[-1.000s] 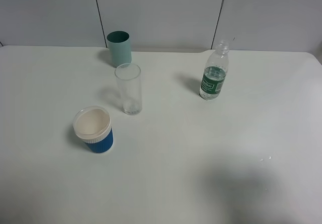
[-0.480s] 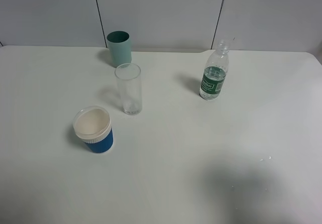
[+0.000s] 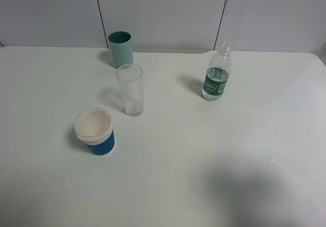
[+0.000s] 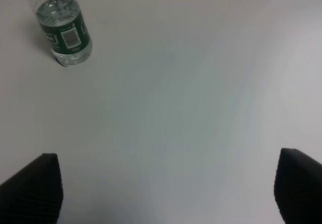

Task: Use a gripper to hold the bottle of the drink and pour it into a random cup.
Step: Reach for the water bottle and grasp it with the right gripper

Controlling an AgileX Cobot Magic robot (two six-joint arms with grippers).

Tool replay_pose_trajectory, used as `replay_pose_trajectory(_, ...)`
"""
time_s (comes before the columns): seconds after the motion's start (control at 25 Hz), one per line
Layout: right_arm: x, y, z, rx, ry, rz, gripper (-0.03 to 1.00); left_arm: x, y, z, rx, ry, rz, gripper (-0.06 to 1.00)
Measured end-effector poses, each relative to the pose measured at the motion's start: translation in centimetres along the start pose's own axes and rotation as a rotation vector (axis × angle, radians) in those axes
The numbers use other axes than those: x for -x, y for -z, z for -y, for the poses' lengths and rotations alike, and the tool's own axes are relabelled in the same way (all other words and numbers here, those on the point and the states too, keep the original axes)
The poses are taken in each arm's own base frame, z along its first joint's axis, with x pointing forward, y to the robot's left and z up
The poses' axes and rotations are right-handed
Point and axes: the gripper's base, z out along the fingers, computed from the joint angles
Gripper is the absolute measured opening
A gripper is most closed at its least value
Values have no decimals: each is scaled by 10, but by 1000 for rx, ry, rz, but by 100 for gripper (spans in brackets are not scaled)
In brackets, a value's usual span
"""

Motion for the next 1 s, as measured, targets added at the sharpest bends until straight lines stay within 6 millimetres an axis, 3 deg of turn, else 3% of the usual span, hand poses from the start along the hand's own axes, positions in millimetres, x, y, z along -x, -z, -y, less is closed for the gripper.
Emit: replay_pose_trajectory(1.0, 0, 0, 0, 0, 0, 0, 84, 0, 0, 0, 0, 0, 0, 99)
